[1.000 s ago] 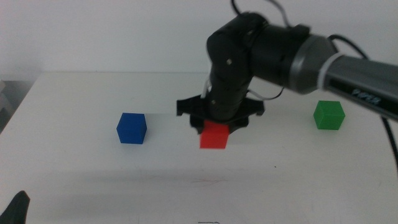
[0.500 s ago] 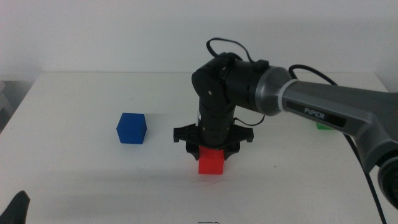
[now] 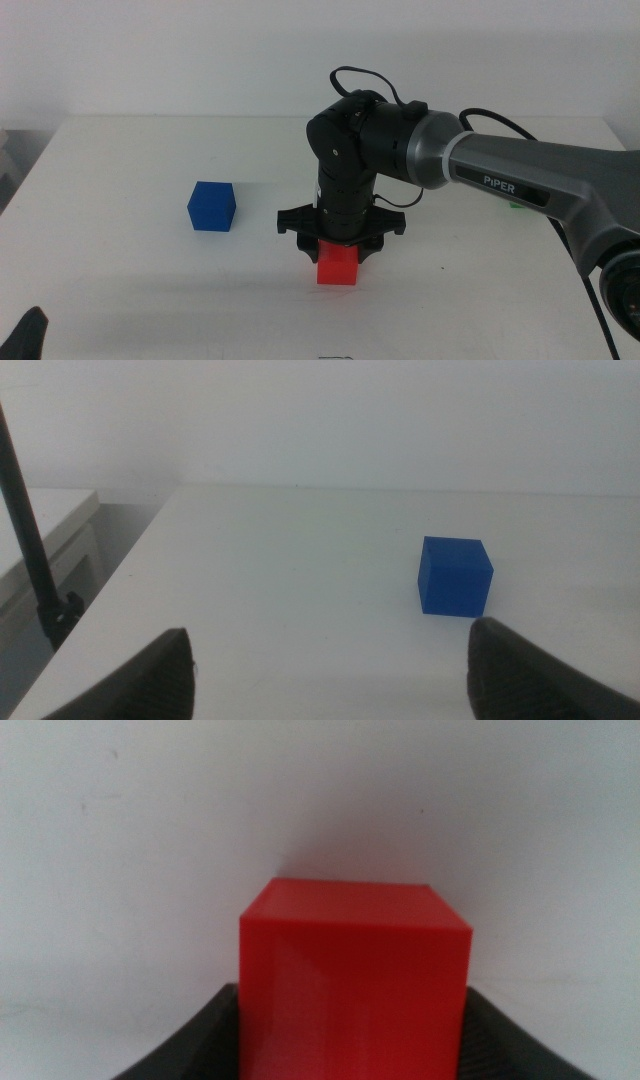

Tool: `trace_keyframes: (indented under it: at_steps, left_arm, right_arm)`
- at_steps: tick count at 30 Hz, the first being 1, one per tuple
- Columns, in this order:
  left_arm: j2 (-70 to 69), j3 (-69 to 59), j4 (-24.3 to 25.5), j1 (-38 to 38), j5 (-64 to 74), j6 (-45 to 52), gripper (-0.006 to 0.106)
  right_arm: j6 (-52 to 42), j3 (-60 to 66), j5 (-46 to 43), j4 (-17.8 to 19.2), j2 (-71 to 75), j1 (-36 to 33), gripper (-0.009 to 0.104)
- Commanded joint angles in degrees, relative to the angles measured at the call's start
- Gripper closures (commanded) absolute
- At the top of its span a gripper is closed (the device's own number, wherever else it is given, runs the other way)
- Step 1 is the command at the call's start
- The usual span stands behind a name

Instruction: Stack red cubes first, then green, then blue cubes in a specific spot.

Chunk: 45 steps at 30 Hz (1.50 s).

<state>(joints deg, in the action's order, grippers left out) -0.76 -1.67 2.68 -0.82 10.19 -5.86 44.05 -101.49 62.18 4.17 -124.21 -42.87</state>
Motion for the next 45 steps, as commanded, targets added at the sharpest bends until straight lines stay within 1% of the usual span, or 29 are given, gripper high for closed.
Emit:
trace_keyframes:
  at_steps: [1, 4, 6, 7, 8, 11, 12, 13, 16, 18, 20, 23, 25, 26, 29, 33, 36, 39, 45]
  left_arm:
    - [-1.2, 0.2, -0.4, -0.1, -4.7, -0.2, 0.007]
    - [-1.2, 0.2, -0.4, -0.1, -4.7, -0.2, 0.007]
    - [-1.2, 0.2, -0.4, -0.1, -4.7, -0.2, 0.007]
    - [-1.2, 0.2, -0.4, -0.1, -4.7, -0.2, 0.007]
    - [-1.2, 0.2, -0.4, -0.1, -4.7, -0.2, 0.007]
    - [-1.2, 0.2, -0.4, -0.1, -4.7, -0.2, 0.007]
    - [-1.2, 0.2, -0.4, -0.1, -4.7, -0.2, 0.007]
    - [-1.2, 0.2, -0.4, -0.1, -4.7, -0.2, 0.007]
    - [-1.2, 0.2, -0.4, -0.1, -4.7, -0.2, 0.007]
    - [-1.2, 0.2, -0.4, -0.1, -4.7, -0.2, 0.007]
    - [-1.2, 0.2, -0.4, -0.1, -4.7, -0.2, 0.007]
    - [-1.2, 0.2, -0.4, -0.1, -4.7, -0.2, 0.007]
    - [-1.2, 0.2, -0.4, -0.1, -4.7, -0.2, 0.007]
    - [-1.2, 0.2, -0.4, -0.1, -4.7, -0.2, 0.007]
    - [-1.2, 0.2, -0.4, -0.1, -4.7, -0.2, 0.007]
    - [-1.2, 0.2, -0.4, -0.1, -4.7, -0.2, 0.007]
    - [-1.2, 0.2, -0.4, -0.1, -4.7, -0.2, 0.007]
    - [-1.2, 0.2, -0.4, -0.1, -4.7, -0.2, 0.007]
    - [-1.2, 0.2, -0.4, -0.1, -4.7, -0.2, 0.007]
  right_arm:
    - [0.2, -1.3, 1.6, -0.2, 2.3, 0.3, 0.095]
    - [0.5, -1.3, 2.0, 0.0, 2.1, 0.3, 0.092]
    - [0.5, -1.3, 2.1, -0.1, 2.1, 0.3, 0.087]
    - [0.5, -1.3, 2.3, -0.1, 2.1, 0.3, 0.081]
    - [0.5, -1.4, 2.3, 0.2, 2.1, 0.3, 0.072]
    - [0.5, -1.4, 2.4, 0.4, 2.1, 0.3, 0.055]
    - [-0.6, -1.4, 2.3, 0.4, 2.1, 0.3, 0.043]
    - [-1.0, -1.4, 2.2, 0.4, 2.1, 0.3, 0.037]
    - [-1.1, -2.2, 2.4, 0.4, 2.1, 0.3, 0.023]
    - [-1.8, -3.7, 3.7, 0.4, 2.1, 0.3, 0.017]
    - [-2.4, -5.9, 5.4, 0.4, 2.1, 0.3, 0.015]
    - [-2.5, -10.2, 8.9, 0.8, 2.2, 0.3, 0.014]
    - [-3.1, -13.8, 12.4, 1.9, 2.2, 0.3, 0.014]
    - [-4.0, -15.1, 12.6, 2.1, 2.3, 0.3, 0.014]
    - [-6.4, -18.9, 12.3, 1.0, 4.1, 0.5, 0.014]
    - [-9.5, -23.4, 12.3, 1.6, 7.5, 2.1, 0.014]
    - [-13.3, -24.7, 12.3, 1.6, 10.4, 5.0, 0.014]
    - [-16.7, -24.8, 12.3, 1.9, 13.6, 9.3, 0.014]
    - [-22.0, -24.7, 12.4, 1.9, 18.1, 21.4, 0.014]
